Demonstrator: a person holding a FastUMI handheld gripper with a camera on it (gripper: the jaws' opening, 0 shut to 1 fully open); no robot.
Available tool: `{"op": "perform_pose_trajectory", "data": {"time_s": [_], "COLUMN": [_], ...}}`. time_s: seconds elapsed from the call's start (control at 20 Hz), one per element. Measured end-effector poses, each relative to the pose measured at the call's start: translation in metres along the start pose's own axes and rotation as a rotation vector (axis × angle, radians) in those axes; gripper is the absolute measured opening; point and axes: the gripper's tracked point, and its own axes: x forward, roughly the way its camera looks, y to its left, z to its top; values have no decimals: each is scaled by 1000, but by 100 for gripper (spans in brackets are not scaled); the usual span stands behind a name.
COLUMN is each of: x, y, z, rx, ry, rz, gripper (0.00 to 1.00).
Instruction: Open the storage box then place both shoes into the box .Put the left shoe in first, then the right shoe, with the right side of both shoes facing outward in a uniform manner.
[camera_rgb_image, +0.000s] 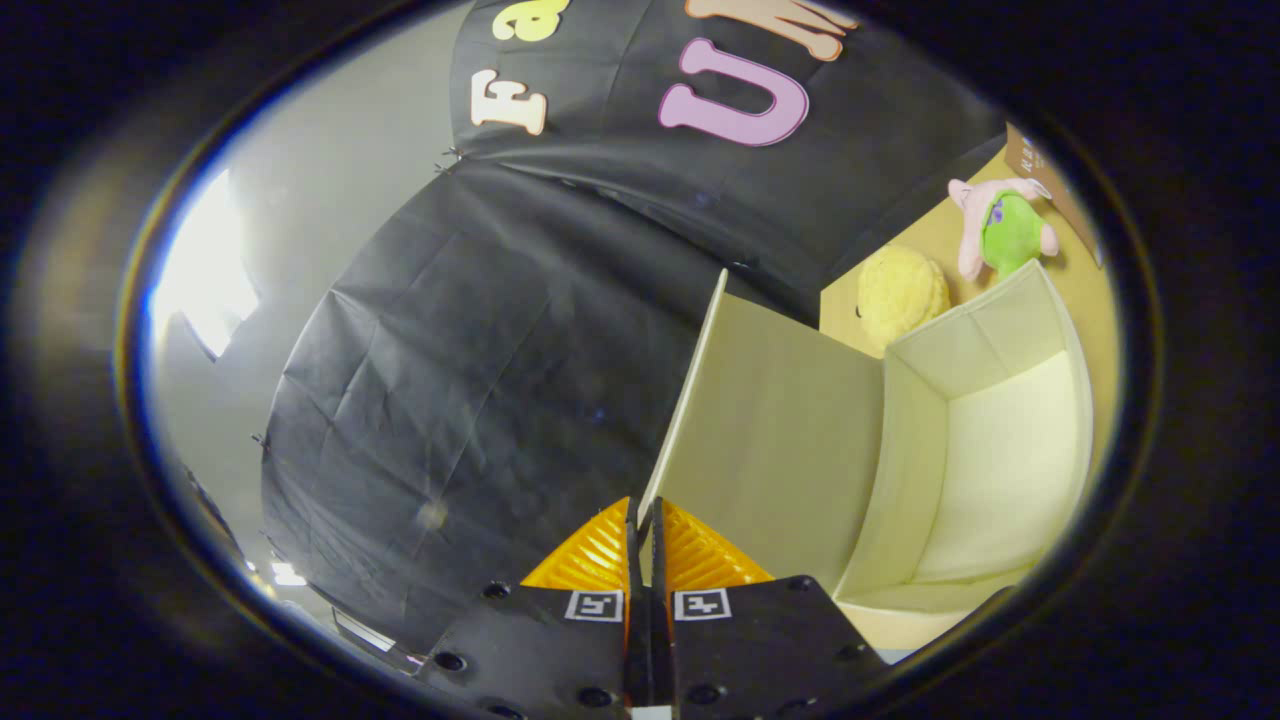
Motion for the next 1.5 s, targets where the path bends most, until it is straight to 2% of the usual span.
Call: {"op": "perform_pose_trajectory", "data": {"time_s": [0.15, 0.3, 0.6, 0.75, 1.1, 1.5], "x": [2, -2, -48, -78, -157, -233], "y": [-11, -14, -41, -60, -111, -175], "z": [0, 5, 37, 56, 87, 99], "rx": [-80, -116, -240, -313, -426, -467], "ry": [-20, -49, -147, -196, -245, -214], "rz": [-55, -70, -173, -251, -425, -600], "gripper": [18, 38, 79, 100, 100, 100]}}
